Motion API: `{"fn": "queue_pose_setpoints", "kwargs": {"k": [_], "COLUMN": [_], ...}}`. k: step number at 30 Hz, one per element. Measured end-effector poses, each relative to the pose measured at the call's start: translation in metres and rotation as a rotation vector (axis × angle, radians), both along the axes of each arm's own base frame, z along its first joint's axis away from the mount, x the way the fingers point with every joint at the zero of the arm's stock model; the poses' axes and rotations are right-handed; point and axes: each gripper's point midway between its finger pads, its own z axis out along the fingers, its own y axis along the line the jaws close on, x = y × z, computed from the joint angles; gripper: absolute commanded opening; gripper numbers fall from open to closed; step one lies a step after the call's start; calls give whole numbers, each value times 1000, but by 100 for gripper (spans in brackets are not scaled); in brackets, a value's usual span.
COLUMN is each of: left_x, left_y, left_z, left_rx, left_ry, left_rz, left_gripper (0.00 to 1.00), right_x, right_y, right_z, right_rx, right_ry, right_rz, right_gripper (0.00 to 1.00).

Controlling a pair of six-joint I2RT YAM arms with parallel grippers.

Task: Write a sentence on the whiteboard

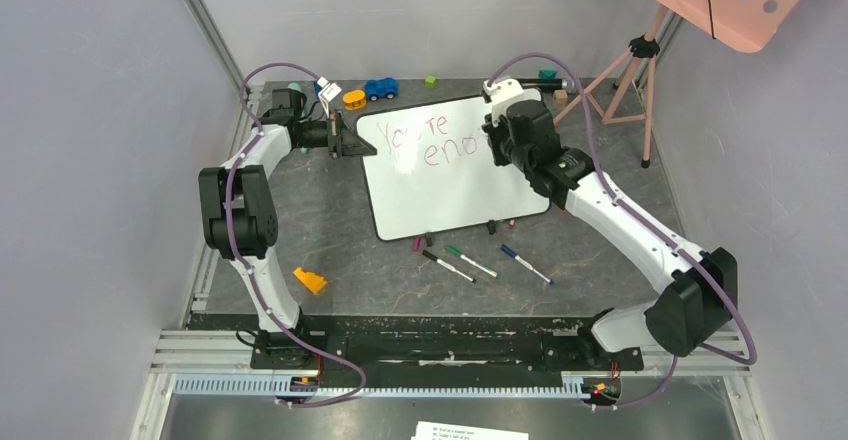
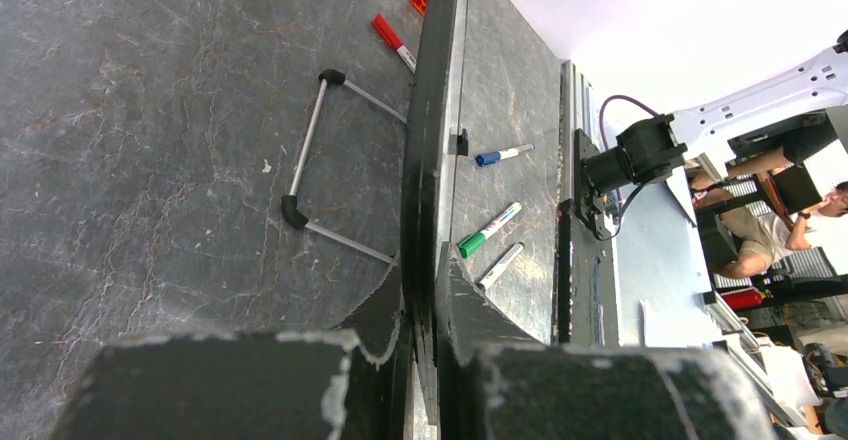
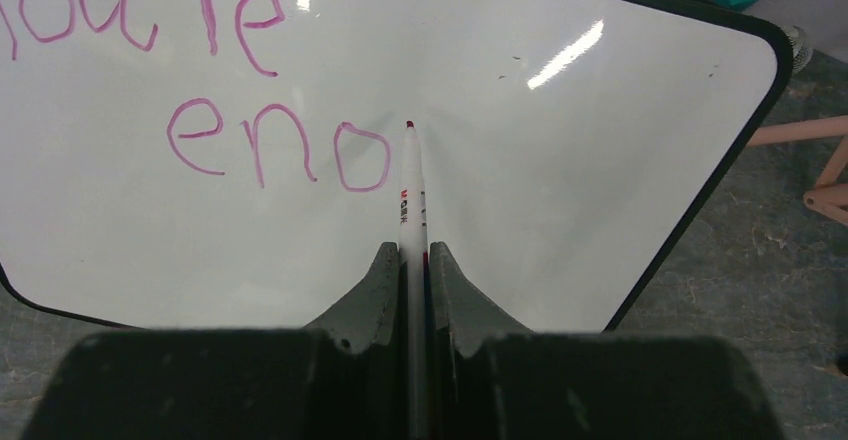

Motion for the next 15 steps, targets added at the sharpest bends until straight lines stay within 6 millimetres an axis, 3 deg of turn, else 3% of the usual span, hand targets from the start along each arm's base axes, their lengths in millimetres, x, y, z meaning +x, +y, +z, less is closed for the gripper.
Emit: {"fn": "queue_pose_setpoints", "kwargs": {"k": [5, 15], "left_x": [0, -1], "left_y": [0, 0], "left_z": [0, 0], "left_rx": [-3, -3], "left_ry": [-5, -5], "left_rz": [-3, -4], "left_gripper": [2, 2], "right_x": [6, 7], "right_y": [-8, -2], "right_z": [3, -10], "right_rx": [17, 20], "right_ry": [-8, 28], "right_rz": [-26, -3], "right_gripper": [0, 0]}}
